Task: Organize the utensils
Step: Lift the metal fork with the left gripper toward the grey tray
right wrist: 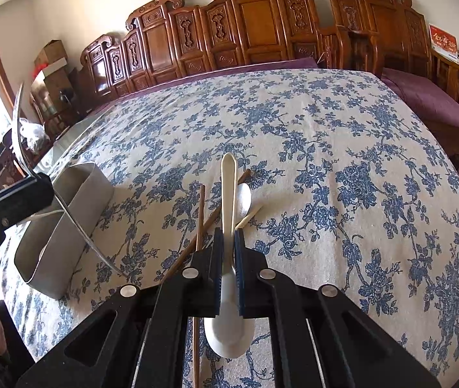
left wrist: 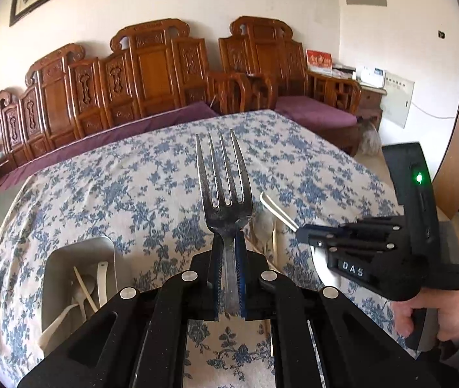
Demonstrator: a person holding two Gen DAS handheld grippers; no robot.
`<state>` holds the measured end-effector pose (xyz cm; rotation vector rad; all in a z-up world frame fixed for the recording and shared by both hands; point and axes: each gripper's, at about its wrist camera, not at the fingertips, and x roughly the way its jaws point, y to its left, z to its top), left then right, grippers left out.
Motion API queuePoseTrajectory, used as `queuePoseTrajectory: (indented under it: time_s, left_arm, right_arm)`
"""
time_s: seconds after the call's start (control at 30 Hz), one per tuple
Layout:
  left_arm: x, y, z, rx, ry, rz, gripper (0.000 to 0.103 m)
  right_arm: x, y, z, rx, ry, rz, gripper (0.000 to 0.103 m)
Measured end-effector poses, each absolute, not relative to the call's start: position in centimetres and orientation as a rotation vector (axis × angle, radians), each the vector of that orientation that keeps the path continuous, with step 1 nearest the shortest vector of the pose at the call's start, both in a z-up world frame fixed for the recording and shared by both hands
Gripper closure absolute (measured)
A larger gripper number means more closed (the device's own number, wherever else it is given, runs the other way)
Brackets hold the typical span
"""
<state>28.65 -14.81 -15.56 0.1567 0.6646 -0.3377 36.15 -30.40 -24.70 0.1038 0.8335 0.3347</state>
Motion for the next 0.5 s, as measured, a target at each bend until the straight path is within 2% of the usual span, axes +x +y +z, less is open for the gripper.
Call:
queuePoseTrajectory:
  time_s: [0.5]
  left_arm:
    - [25.1, -9.8, -10.2, 0.111, 0.578, -0.298, 0.096]
  right_arm:
    - [34.2, -26.6, -21.9, 0.069, 0.762, 0.427, 0.095]
